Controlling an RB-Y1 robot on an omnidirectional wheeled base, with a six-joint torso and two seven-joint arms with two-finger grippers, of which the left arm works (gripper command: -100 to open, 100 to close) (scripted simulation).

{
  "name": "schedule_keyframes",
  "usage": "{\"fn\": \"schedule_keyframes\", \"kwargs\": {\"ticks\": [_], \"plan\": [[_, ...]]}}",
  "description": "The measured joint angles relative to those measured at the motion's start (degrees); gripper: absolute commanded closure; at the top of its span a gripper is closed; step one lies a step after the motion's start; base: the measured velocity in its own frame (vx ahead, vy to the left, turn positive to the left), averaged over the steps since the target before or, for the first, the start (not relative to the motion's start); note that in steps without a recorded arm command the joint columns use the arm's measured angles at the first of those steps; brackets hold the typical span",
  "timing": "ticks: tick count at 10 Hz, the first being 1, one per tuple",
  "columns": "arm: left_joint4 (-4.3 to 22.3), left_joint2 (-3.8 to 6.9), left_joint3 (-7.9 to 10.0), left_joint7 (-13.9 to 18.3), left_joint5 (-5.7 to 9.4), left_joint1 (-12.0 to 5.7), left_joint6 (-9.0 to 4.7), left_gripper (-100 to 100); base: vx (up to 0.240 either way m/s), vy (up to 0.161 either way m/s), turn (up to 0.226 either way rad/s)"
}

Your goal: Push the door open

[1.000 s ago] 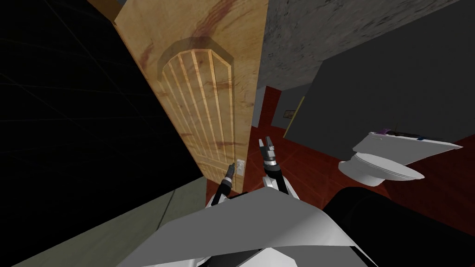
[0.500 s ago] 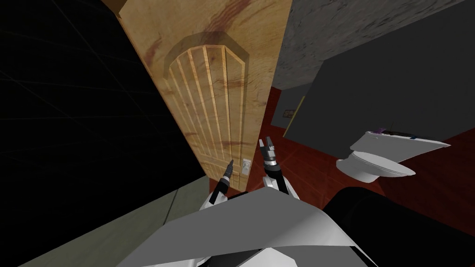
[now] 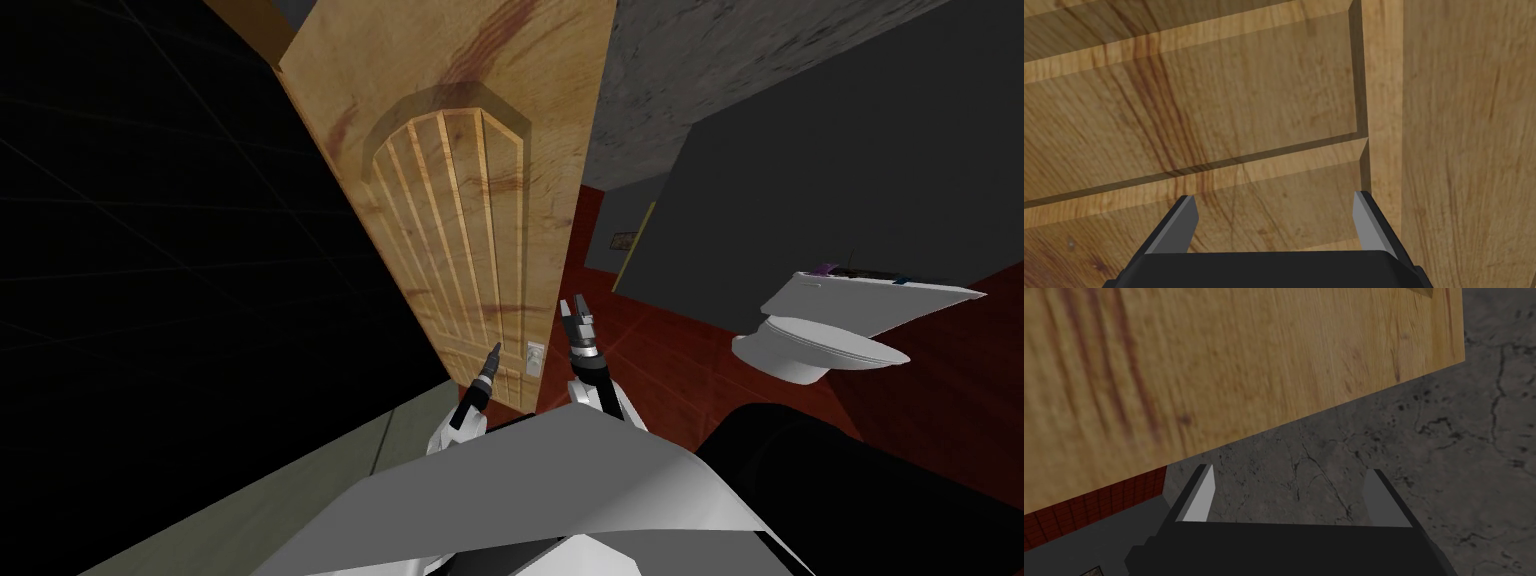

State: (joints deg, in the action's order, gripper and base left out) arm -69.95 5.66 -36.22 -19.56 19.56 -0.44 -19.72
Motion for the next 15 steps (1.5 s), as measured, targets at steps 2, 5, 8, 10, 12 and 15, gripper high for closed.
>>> {"fn": "schedule_keyframes", "kwargs": {"ticks": [2,5,8,10,12,15], "plan": [[1.8,0.25,0.04,0.1,1.21,-2.05,-0.32,-100,-0.011,0.066,0.000],[3.1,0.29,0.03,0.2,1.86,-3.27,-0.62,-100,-0.019,0.023,-0.002],[4.1,0.24,0.01,0.2,2.37,-4.25,-0.85,-100,-0.008,0.039,0.023],[6.0,0.05,0.02,0.2,3.50,-6.16,-1.21,-100,-0.050,0.082,-0.014],[7.5,-0.01,0.01,0.4,4.32,-7.68,-1.63,-100,-0.035,0.031,0.003],[7.5,-0.02,0.06,0.4,4.43,-7.85,-1.51,-100,-0.003,0.003,-0.001]]}}
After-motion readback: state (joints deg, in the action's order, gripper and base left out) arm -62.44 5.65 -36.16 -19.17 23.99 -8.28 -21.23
